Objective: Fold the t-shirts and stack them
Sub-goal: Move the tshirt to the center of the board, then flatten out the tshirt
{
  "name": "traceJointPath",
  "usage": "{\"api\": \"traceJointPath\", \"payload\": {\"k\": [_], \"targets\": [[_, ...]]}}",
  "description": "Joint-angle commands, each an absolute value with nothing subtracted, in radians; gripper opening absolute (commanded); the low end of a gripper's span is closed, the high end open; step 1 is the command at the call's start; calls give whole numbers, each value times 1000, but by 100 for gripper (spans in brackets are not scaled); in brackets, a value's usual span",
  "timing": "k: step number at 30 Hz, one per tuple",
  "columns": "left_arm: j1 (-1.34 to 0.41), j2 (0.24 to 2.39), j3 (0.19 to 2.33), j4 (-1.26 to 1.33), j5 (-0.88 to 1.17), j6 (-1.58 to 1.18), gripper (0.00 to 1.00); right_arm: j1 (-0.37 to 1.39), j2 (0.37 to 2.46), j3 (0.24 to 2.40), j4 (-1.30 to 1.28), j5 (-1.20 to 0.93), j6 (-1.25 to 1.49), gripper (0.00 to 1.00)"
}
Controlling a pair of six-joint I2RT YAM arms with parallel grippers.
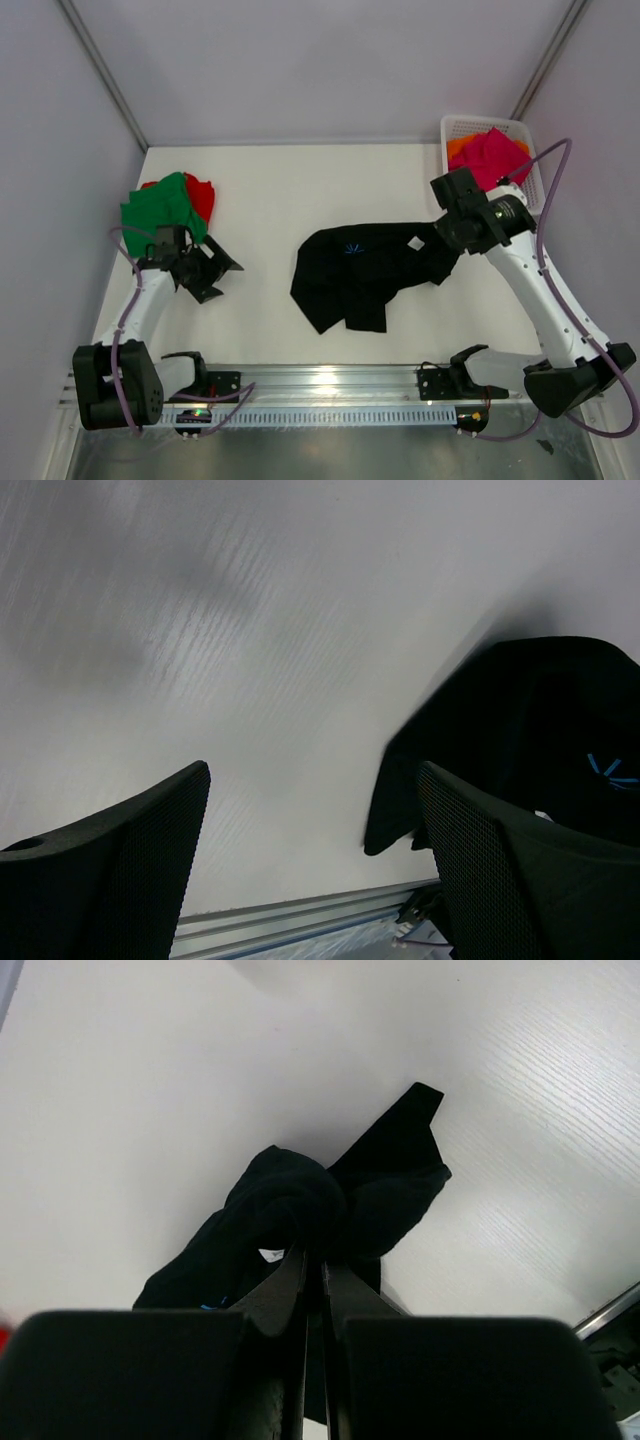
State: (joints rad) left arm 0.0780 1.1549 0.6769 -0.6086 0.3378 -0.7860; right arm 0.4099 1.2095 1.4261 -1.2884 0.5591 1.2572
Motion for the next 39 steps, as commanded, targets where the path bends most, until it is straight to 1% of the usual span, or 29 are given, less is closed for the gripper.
{"api": "traceJointPath", "payload": {"k": [1, 3, 5, 6, 7, 9, 10, 12, 15, 18, 21, 23, 24, 25, 27, 28, 29, 31, 32, 35, 39], "targets": [[77, 1124, 713, -621, 359, -799, 87, 408, 1213, 1411, -1255, 612, 1286, 3], [77, 1118, 715, -623, 394, -804, 87, 408, 1223, 1387, -1232, 603, 1269, 3], [77, 1114, 712, -614, 449, -811, 88, 408, 1238, 1345, -1165, 582, 1194, 3], [77, 1103, 706, -606, 462, -824, 87, 408, 1242, 1326, -1113, 557, 1116, 10], [77, 1097, 693, -600, 471, -830, 87, 408, 1244, 1275, -988, 533, 972, 21], [77, 1083, 683, -600, 466, -834, 88, 408, 1238, 1218, -928, 547, 951, 45], [77, 1069, 675, -603, 460, -831, 88, 408, 1229, 1159, -843, 558, 924, 47], [78, 1058, 673, -627, 446, -822, 88, 408, 1212, 1121, -793, 621, 865, 51], [77, 1046, 669, -641, 443, -815, 88, 408, 1212, 1109, -791, 704, 828, 52], [77, 1042, 667, -644, 437, -811, 88, 408, 1206, 1130, -828, 729, 815, 53], [77, 1046, 667, -640, 436, -813, 88, 408, 1187, 1131, -847, 726, 811, 53], [77, 1051, 669, -637, 436, -818, 88, 408, 1181, 1131, -867, 674, 814, 53], [78, 1051, 669, -637, 436, -819, 88, 408, 1175, 1132, -885, 638, 831, 52], [77, 1051, 669, -635, 433, -821, 88, 408, 1174, 1126, -887, 536, 837, 52], [77, 1052, 669, -635, 426, -822, 88, 408, 1172, 1099, -879, 407, 856, 52], [77, 1054, 670, -637, 423, -822, 88, 408, 1170, 1051, -850, 335, 874, 52], [78, 1055, 670, -637, 423, -822, 88, 408, 1167, 1022, -822, 190, 877, 52], [77, 1060, 675, -640, 420, -822, 88, 410, 1154, 915, -700, 51, 859, 52], [77, 1063, 676, -643, 422, -822, 88, 410, 1149, 882, -649, -66, 841, 52], [77, 1065, 681, -649, 419, -822, 88, 414, 1156, 807, -562, -113, 780, 53], [77, 1077, 699, -673, 417, -808, 88, 414, 1207, 775, -578, -143, 774, 53]]}}
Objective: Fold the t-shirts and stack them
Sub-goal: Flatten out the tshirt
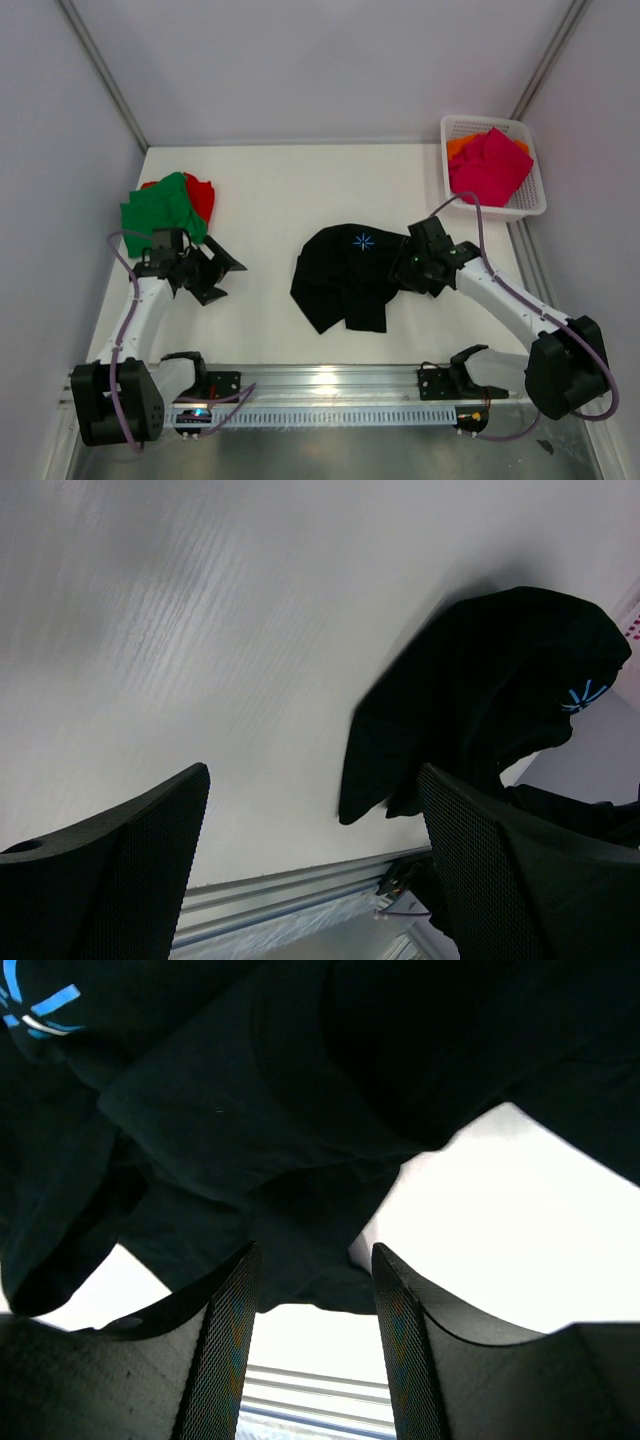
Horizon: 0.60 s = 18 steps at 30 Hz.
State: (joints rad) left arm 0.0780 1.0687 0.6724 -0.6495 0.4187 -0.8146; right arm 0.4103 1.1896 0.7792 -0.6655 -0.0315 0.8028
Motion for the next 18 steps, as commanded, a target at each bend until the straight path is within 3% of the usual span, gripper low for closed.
{"api": "traceJointPath", "payload": {"k": [1, 7, 12, 18], "targets": [[77, 1078, 709, -679, 413, -804, 88, 414, 1212, 741, -562, -149, 791, 53], [77, 1081, 742, -730, 399, -779, 88, 414, 1203, 585, -359, -172, 937, 53], [75, 1086, 749, -756, 391, -766, 88, 414, 1160, 588, -535, -23, 1031, 53], [77, 1108, 762, -759, 400, -758, 88, 414, 928, 496, -508, 133, 1112, 53]]}}
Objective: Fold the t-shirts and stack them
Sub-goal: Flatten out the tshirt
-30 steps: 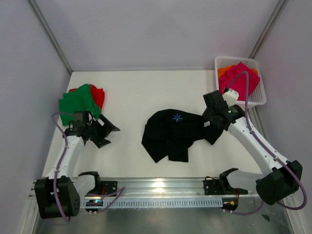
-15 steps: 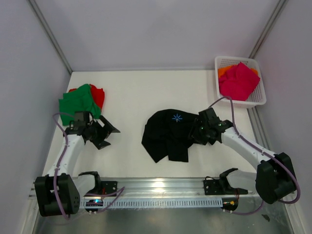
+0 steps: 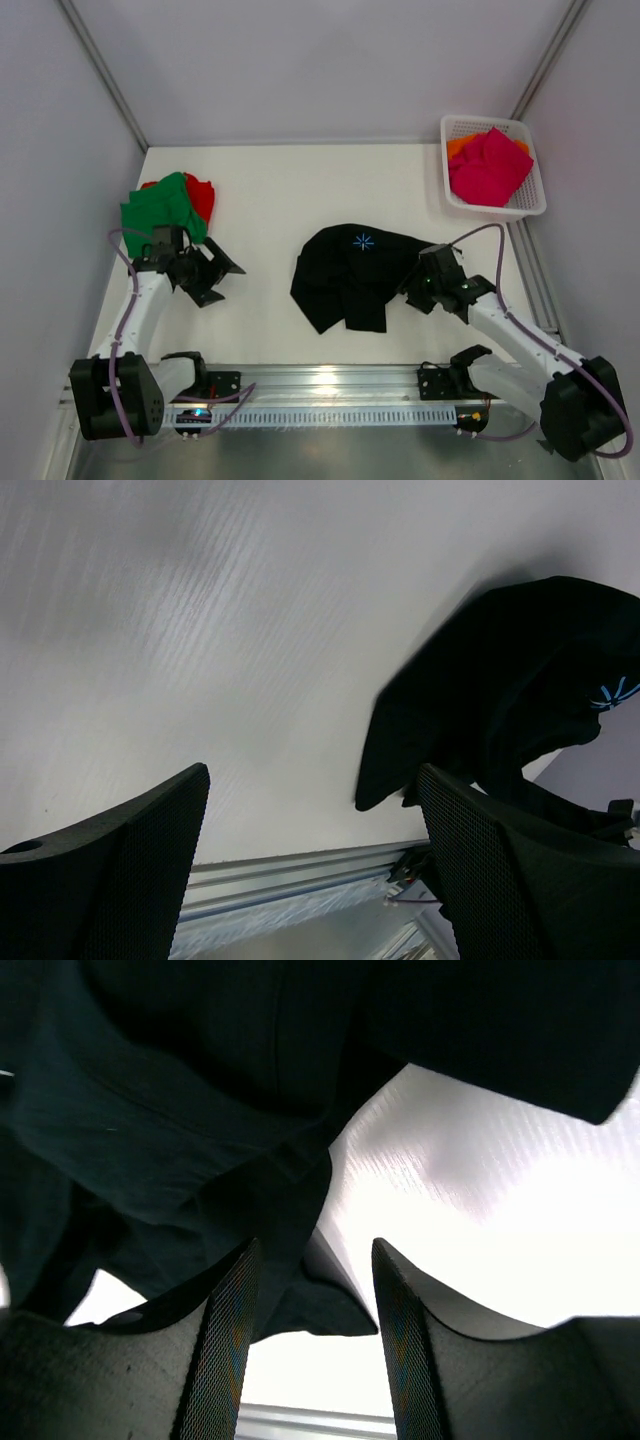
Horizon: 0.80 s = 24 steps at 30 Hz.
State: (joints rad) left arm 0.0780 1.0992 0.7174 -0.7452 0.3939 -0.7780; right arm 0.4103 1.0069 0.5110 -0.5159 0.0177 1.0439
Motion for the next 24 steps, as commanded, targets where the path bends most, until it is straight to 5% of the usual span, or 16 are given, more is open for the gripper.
{"api": "traceJointPath", "payload": {"k": [1, 9, 24], "targets": [[77, 1114, 764, -756, 399, -761, 88, 414, 911, 492, -509, 144, 1117, 53], [77, 1137, 790, -742, 414, -764, 87, 414, 816, 434, -424, 236, 1141, 53], [77, 1135, 810, -790, 400, -730, 88, 414, 965, 379, -167, 221, 1207, 53]]}}
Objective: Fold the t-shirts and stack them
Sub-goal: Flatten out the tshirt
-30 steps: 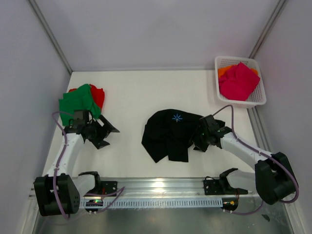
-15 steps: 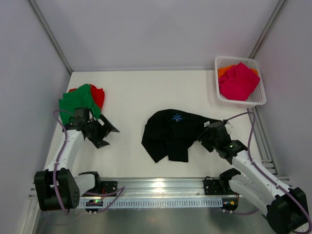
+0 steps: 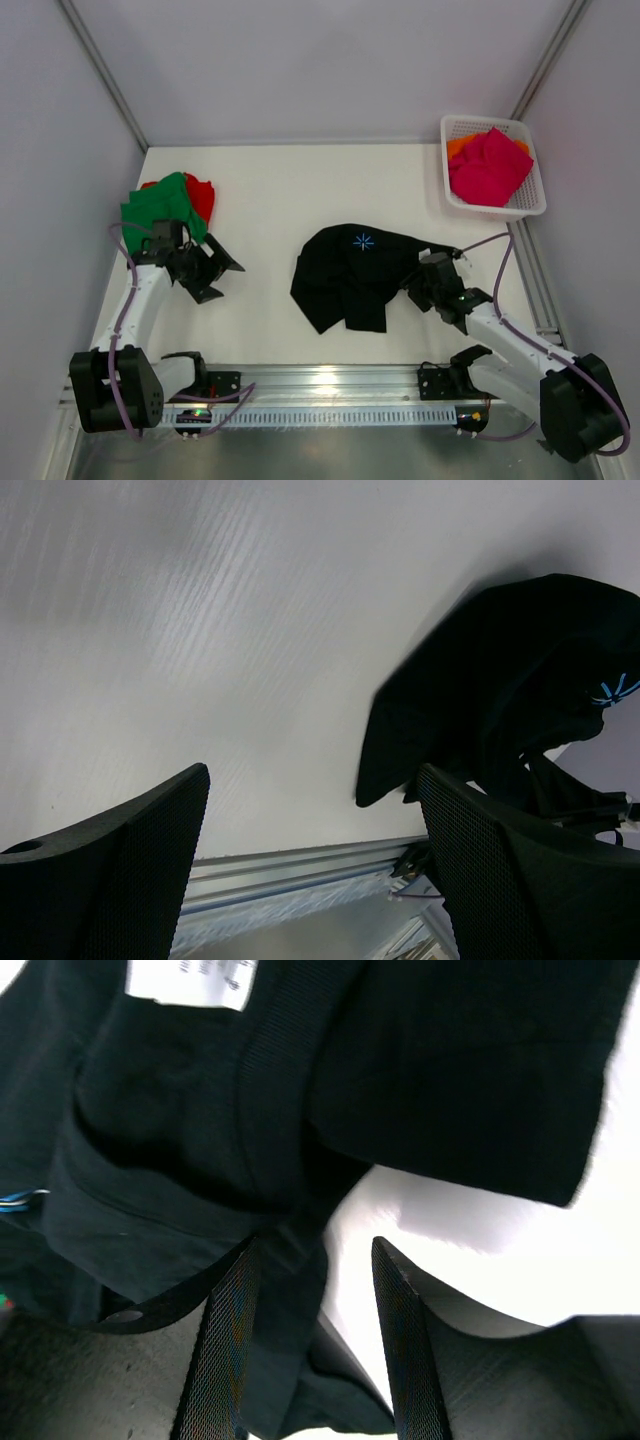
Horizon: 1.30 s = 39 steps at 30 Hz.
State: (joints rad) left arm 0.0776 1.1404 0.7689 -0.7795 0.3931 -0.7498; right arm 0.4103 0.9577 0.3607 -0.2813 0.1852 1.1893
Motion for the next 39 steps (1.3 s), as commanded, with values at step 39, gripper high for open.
{"api": "traceJointPath", "payload": {"k": [39], "targets": [[77, 1163, 810, -776, 414, -701, 87, 414, 627, 281, -397, 307, 1549, 53]]}}
